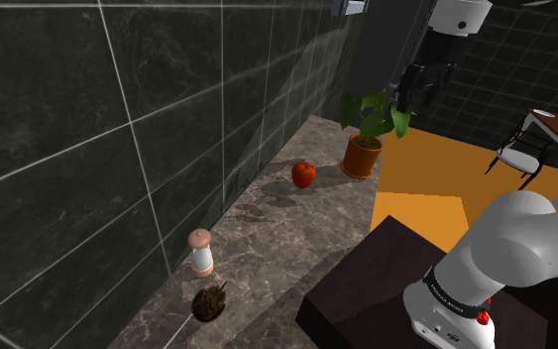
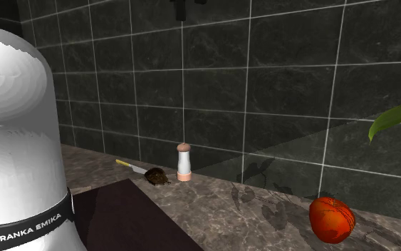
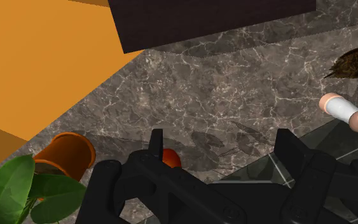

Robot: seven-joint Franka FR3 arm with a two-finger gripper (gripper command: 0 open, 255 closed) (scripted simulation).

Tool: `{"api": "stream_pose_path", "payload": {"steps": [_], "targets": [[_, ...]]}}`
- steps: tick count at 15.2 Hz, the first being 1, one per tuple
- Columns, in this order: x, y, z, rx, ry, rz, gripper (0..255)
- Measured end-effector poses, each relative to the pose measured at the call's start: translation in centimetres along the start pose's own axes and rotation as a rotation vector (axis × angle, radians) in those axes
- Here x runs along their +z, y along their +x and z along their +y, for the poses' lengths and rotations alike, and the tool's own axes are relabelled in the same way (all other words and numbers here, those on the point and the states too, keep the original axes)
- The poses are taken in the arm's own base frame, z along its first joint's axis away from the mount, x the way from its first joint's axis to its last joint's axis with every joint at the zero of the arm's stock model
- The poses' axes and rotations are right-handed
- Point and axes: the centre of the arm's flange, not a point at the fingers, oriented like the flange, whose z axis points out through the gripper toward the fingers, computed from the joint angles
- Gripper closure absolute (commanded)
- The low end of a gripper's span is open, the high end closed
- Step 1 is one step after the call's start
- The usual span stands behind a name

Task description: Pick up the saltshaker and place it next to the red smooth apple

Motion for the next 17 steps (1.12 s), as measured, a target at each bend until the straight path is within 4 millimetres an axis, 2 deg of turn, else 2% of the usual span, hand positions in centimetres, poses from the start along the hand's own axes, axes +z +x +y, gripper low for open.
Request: {"api": "stream_pose_path", "payload": {"steps": [2,4,17], "targets": [[0.3,0.2,-0.4,-0.001,0.001,-0.001,0],[1.7,0.9,-1.8,-0.003,0.005,-0.004,0],[12.5,5.8,-14.3,-0.019,0.034,-0.021,0]]}}
